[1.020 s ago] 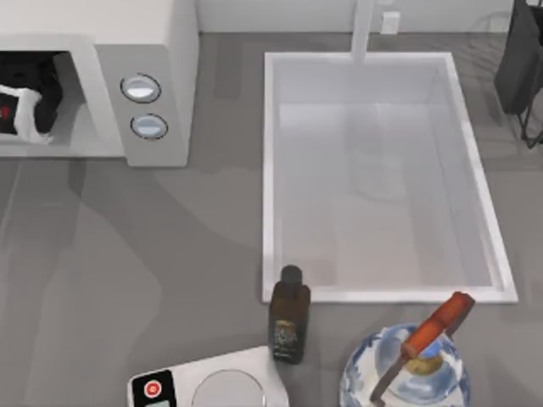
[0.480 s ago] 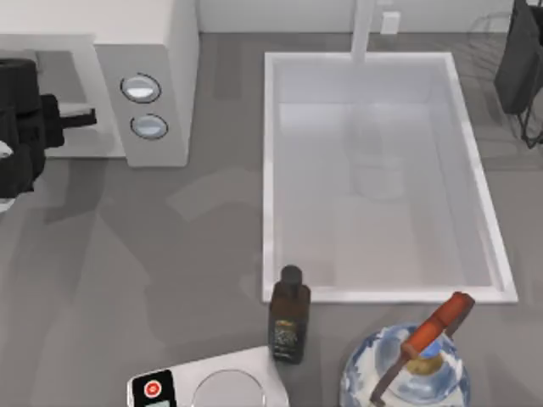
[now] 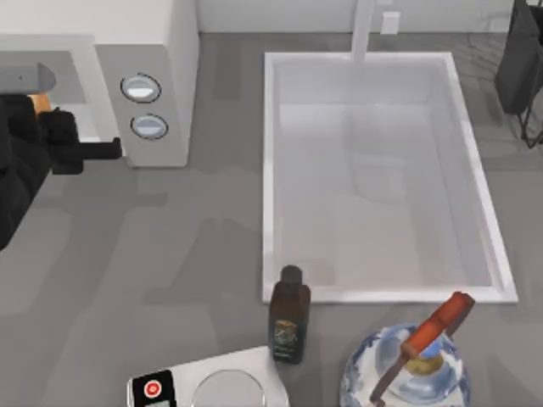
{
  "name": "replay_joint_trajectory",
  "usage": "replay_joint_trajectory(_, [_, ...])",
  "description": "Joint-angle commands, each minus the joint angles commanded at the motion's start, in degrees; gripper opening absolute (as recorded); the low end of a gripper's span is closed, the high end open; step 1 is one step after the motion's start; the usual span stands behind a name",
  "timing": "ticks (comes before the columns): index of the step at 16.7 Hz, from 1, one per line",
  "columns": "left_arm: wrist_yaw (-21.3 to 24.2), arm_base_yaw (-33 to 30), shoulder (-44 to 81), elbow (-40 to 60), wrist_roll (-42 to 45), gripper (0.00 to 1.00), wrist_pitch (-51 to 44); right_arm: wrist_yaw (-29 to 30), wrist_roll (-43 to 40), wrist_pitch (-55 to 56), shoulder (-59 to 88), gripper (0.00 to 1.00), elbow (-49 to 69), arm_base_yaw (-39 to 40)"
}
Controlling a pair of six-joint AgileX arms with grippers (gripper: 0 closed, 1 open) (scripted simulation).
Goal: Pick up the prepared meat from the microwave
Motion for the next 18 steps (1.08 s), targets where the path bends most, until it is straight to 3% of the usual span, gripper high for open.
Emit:
replay_joint_trajectory(9, [-0.19,0.12,3.87,-1.71,-0.05,0.00,4.11,0.00,0.00,0.00,0.00,1.00,0.00,0.00])
replay_joint_trajectory(12, [-0.15,-0.11,12.05,-3.65,-0.06,0.00,13.49,0.00,0.00,0.00,0.00,1.00,0.00,0.00])
replay_joint_trajectory(18, [0.28,-0.33,30.69,-9.33,0.03,0.00,41.09,0.00,0.00,0.00,0.00,1.00,0.00,0.00])
